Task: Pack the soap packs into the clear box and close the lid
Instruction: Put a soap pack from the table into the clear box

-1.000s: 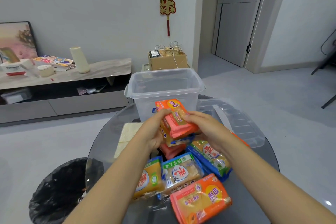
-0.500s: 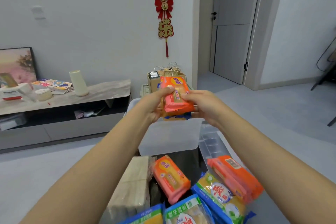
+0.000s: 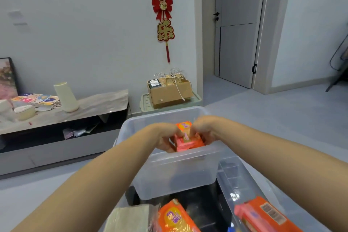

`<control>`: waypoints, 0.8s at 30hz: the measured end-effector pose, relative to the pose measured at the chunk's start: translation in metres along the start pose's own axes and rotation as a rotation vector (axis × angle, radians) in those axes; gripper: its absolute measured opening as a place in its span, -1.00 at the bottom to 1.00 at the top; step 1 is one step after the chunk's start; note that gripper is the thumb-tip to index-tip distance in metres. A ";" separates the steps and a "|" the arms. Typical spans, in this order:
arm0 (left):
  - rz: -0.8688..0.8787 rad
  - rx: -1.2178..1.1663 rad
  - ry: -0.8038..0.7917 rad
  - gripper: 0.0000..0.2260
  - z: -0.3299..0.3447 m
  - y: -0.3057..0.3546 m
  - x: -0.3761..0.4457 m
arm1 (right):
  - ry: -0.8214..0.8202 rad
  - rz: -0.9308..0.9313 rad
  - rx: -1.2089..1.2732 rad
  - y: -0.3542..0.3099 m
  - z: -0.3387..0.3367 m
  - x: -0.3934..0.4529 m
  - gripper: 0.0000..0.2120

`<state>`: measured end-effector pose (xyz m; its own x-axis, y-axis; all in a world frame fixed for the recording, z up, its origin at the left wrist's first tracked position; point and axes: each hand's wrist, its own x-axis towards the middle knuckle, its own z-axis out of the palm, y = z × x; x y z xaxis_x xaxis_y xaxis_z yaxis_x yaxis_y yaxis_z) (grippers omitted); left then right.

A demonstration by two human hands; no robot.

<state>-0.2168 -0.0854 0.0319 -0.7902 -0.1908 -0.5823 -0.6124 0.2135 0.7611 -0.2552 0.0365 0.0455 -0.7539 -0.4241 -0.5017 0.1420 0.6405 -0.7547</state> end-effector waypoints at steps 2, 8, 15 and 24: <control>-0.022 -0.012 -0.049 -0.89 0.001 -0.003 0.014 | 0.005 0.027 -0.053 0.001 0.002 0.010 -0.74; -0.014 0.038 -0.240 -0.79 0.007 -0.012 0.028 | 0.055 0.124 -0.080 -0.002 0.005 0.024 -0.55; -0.013 -0.029 -0.322 -0.73 0.009 -0.007 0.021 | 0.106 0.082 0.013 -0.003 0.000 0.016 -0.82; 0.015 0.200 -0.085 -0.38 0.008 0.011 -0.020 | 0.155 0.008 0.307 -0.008 -0.005 -0.009 -0.67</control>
<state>-0.2081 -0.0712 0.0496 -0.7930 -0.1066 -0.5998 -0.5859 0.4034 0.7029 -0.2529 0.0380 0.0583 -0.8371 -0.3028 -0.4556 0.3169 0.4105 -0.8550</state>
